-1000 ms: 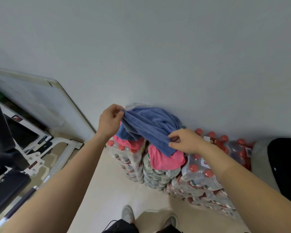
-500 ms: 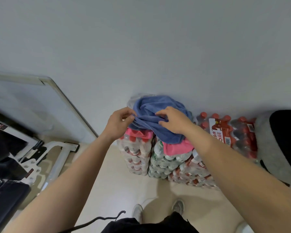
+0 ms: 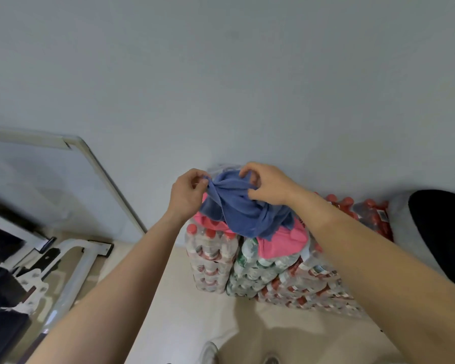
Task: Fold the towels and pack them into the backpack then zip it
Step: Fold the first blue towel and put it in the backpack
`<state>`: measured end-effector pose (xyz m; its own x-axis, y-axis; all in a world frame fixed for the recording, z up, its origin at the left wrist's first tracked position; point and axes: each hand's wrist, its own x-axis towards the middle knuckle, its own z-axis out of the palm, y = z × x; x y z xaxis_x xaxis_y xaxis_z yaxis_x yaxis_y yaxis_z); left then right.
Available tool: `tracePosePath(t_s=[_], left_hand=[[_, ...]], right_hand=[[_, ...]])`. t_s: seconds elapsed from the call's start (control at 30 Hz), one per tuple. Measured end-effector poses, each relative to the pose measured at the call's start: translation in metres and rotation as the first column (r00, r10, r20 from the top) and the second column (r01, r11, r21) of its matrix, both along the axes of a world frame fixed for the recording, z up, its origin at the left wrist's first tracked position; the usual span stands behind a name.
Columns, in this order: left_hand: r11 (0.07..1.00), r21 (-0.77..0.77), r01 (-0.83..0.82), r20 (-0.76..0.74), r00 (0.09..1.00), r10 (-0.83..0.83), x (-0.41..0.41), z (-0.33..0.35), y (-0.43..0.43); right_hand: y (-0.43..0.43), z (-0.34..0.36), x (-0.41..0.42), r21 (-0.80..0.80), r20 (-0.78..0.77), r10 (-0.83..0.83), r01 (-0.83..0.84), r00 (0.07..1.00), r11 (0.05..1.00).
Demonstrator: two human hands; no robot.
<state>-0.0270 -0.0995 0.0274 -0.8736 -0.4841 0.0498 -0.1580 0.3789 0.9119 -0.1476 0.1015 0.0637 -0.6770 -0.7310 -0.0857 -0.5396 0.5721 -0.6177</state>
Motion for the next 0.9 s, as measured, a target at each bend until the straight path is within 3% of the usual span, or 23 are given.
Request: tracePosePath(t_s=[0.13, 0.33, 0.47, 0.73, 0.9], left_hand=[[0.999, -0.004, -0.051, -0.109, 0.993, 0.050, -0.021, 0.032, 0.004], [0.993, -0.017, -0.115, -0.282, 0.954, 0.106, -0.054, 0.084, 0.008], [0.984, -0.068, -0.167, -0.339, 0.931, 0.134, -0.075, 0.122, 0.014], [0.949, -0.191, -0.252, -0.281, 0.940, 0.193, -0.097, 0.141, 0.007], [0.936, -0.164, -0.311, -0.170, 0.944, 0.283, -0.097, 0.119, -0.001]], right_hand=[[0.001, 0.027, -0.007, 0.069, -0.031, 0.056, -0.054, 0.998, 0.996], [0.012, 0.097, -0.038, -0.133, -0.130, -0.113, 0.096, 0.985, 0.986], [0.030, 0.103, -0.051, -0.107, -0.194, -0.157, 0.139, 0.968, 0.985], [0.082, 0.066, -0.063, -0.125, -0.016, -0.218, 0.214, 0.976, 0.969], [0.114, 0.068, -0.075, -0.124, 0.019, -0.191, 0.191, 0.981, 0.974]])
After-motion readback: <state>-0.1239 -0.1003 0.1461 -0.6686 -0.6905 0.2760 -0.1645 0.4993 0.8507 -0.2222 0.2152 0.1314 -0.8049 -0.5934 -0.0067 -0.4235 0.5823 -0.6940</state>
